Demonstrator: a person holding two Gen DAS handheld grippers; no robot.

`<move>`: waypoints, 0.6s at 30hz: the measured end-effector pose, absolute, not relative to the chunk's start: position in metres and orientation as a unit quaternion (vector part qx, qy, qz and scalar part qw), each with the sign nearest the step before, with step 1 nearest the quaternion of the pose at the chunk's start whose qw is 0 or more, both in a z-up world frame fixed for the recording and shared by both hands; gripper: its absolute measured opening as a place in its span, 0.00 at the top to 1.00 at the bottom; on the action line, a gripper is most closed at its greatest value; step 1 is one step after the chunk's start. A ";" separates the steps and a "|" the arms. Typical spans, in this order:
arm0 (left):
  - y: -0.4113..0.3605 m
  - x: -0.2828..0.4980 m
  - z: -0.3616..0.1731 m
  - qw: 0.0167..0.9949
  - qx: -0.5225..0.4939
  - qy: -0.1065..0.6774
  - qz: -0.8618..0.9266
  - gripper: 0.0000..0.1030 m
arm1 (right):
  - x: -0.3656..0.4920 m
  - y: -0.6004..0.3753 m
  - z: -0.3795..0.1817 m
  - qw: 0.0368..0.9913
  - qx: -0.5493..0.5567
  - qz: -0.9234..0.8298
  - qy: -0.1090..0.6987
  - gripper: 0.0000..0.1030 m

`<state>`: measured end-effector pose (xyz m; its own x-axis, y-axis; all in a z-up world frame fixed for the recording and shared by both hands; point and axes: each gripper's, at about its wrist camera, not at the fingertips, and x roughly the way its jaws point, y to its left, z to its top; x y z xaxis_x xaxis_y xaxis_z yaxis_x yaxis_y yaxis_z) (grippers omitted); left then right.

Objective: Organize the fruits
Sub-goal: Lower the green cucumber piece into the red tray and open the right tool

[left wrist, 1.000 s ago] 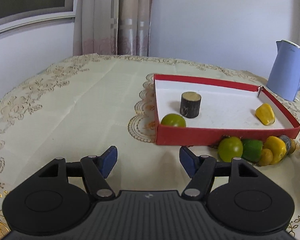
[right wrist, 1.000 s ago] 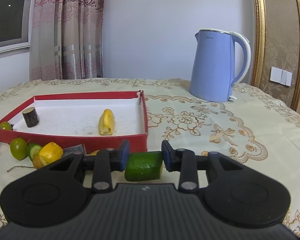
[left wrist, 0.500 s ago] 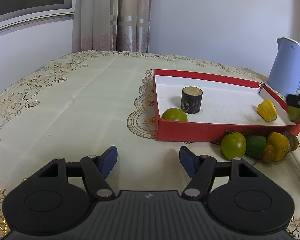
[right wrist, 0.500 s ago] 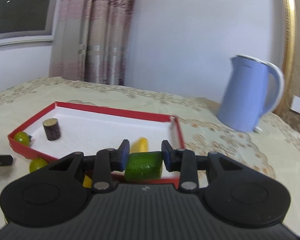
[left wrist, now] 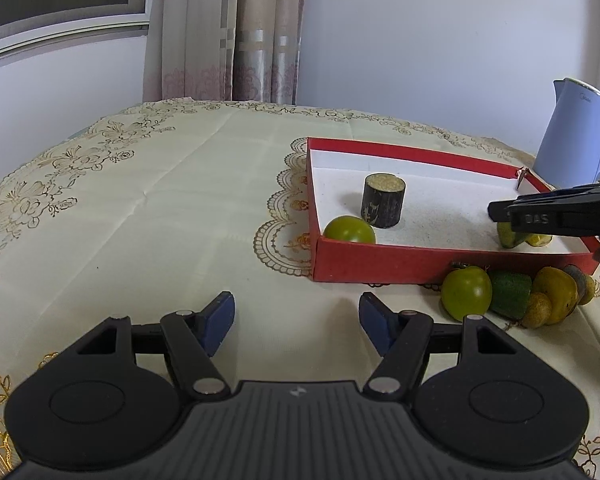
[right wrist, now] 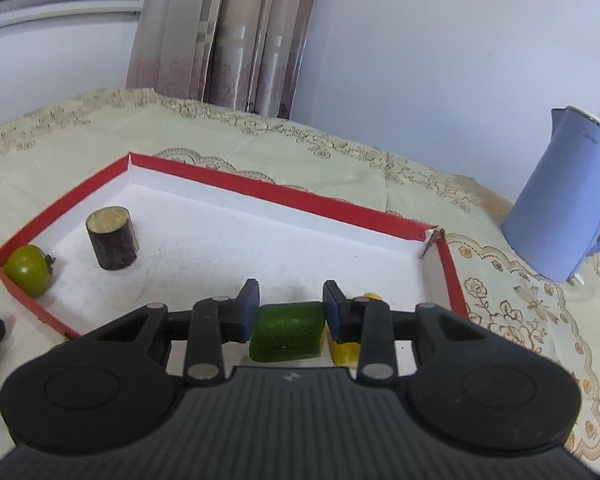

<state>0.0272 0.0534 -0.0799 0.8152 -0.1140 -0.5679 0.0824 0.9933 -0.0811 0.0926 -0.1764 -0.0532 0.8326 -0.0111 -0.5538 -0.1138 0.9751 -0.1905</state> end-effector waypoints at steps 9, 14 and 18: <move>0.052 0.027 -0.080 0.952 -0.024 0.300 -0.051 0.33 | 0.101 -0.174 -0.049 0.952 -0.105 0.006 0.288 0.48; 0.051 0.025 -0.079 0.953 -0.019 0.299 -0.050 0.33 | 0.075 -0.195 -0.028 0.967 -0.050 0.002 0.250 0.44; 0.051 0.022 -0.077 0.951 -0.026 0.302 -0.058 0.33 | 0.023 -0.220 -0.012 0.981 -0.022 -0.018 0.192 0.26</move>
<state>0.0216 0.0509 -0.0768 0.8112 -0.1259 -0.5710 0.0947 0.9919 -0.0841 0.0234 -0.2195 -0.0122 0.9256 -0.0443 -0.3760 0.0271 0.9983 -0.0509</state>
